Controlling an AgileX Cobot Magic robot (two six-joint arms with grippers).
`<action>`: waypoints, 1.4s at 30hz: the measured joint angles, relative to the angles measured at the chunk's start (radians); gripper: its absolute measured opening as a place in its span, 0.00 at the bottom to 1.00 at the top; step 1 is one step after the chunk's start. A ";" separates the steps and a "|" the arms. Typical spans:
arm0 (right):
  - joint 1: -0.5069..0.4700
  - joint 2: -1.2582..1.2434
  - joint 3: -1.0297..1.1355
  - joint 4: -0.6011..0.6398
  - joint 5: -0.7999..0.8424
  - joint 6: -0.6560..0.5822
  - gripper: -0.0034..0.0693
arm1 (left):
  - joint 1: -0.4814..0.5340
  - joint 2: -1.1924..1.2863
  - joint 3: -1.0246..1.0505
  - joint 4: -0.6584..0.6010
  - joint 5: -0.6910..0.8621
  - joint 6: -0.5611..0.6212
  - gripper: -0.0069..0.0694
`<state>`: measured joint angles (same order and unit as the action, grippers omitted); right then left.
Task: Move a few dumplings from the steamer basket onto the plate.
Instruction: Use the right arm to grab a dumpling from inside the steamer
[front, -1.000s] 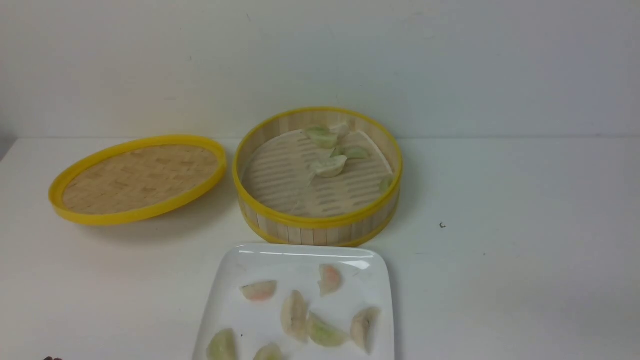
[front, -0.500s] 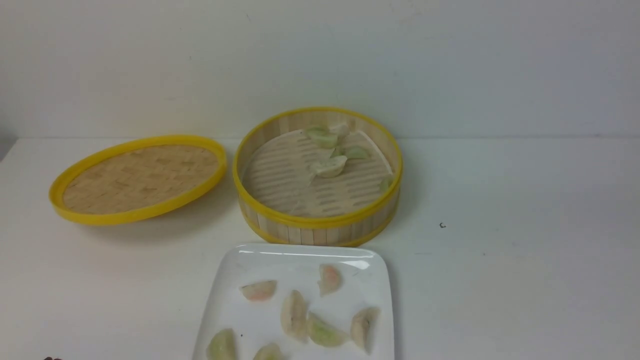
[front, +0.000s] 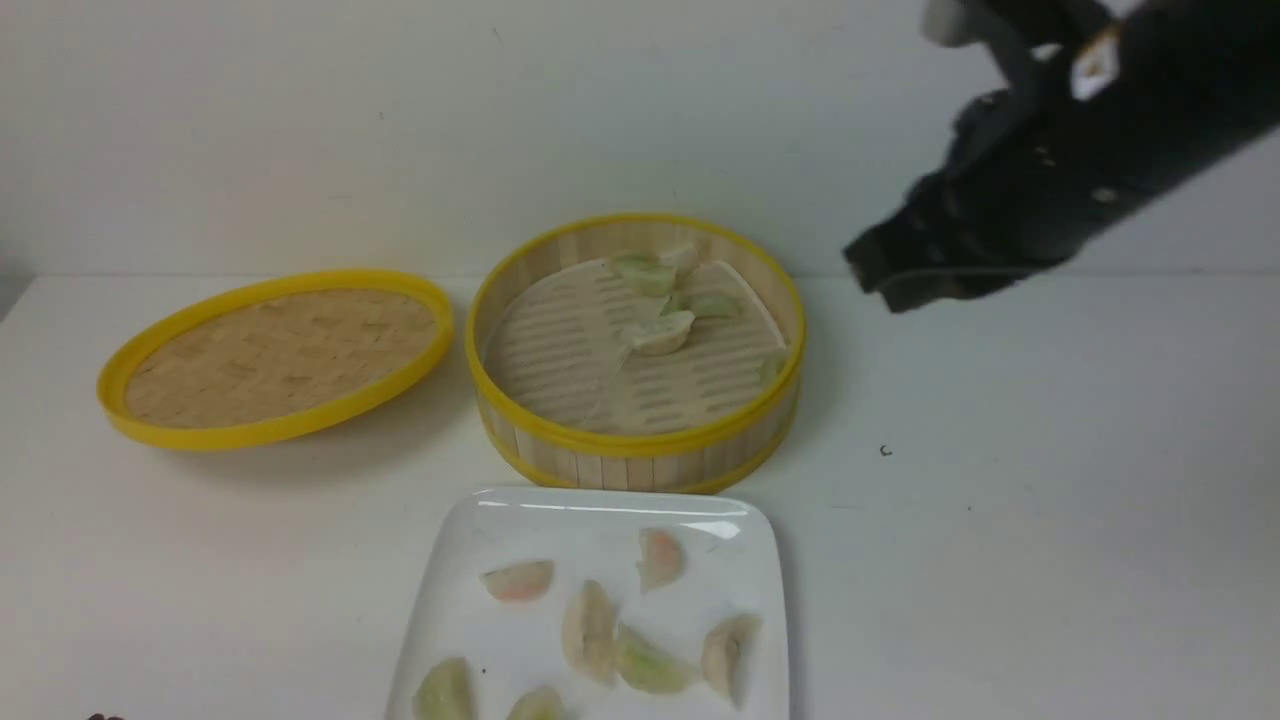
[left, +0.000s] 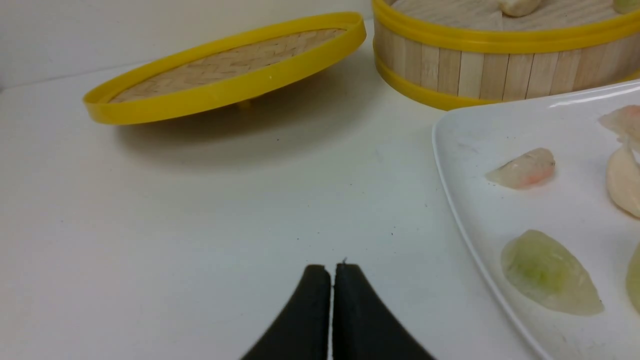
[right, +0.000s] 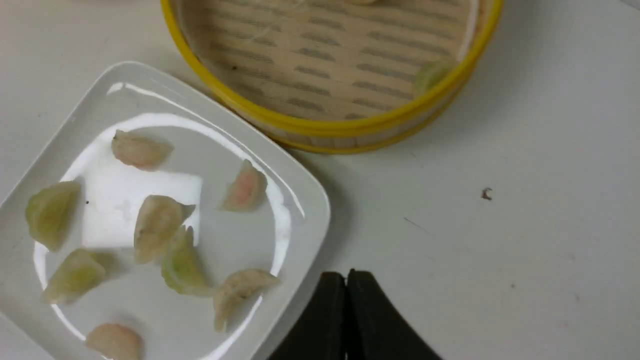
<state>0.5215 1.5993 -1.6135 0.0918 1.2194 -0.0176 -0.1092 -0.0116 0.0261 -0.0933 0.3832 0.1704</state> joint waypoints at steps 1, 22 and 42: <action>0.020 0.075 -0.098 -0.002 0.020 -0.001 0.03 | 0.000 0.000 0.000 0.000 0.000 0.000 0.08; 0.048 0.734 -0.537 -0.255 0.027 0.057 0.23 | 0.000 0.000 0.000 0.000 0.000 0.000 0.08; 0.048 0.829 -0.551 -0.444 -0.002 0.122 0.70 | 0.000 0.000 0.000 0.000 0.000 0.000 0.08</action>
<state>0.5690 2.4280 -2.1647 -0.3522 1.2174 0.1042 -0.1092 -0.0116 0.0261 -0.0933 0.3832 0.1704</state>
